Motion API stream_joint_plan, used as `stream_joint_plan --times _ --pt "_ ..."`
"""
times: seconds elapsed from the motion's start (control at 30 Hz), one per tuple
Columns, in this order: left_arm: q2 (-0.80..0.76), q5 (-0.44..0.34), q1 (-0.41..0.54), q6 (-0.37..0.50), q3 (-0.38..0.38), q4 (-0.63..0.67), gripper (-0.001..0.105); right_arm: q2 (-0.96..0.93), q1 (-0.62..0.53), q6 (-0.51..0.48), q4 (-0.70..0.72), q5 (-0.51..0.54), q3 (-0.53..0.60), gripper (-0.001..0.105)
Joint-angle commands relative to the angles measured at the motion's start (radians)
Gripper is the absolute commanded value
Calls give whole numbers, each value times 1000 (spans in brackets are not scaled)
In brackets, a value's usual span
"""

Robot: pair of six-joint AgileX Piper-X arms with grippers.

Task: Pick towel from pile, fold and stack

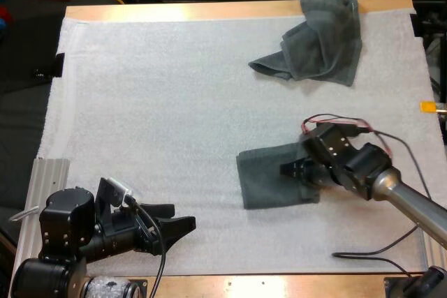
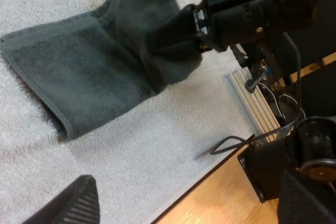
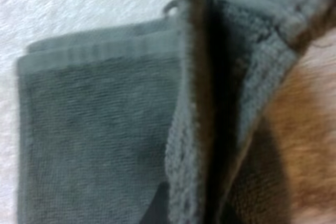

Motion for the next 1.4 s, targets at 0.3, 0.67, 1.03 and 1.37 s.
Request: stream_joint_plan --times 0.3,0.67,1.03,1.37 --pt "-6 53 -4 -10 -2 -2 68 119 52 68 -123 -139 -7 2" --pt "-6 57 -4 -10 -2 -2 68 206 65 109 -207 -140 -7 2" --pt "-6 57 -4 -10 -2 -2 68 261 65 129 -246 -219 -7 27" --pt "-6 57 -4 -10 -2 -2 68 261 66 127 -323 -360 -7 55"
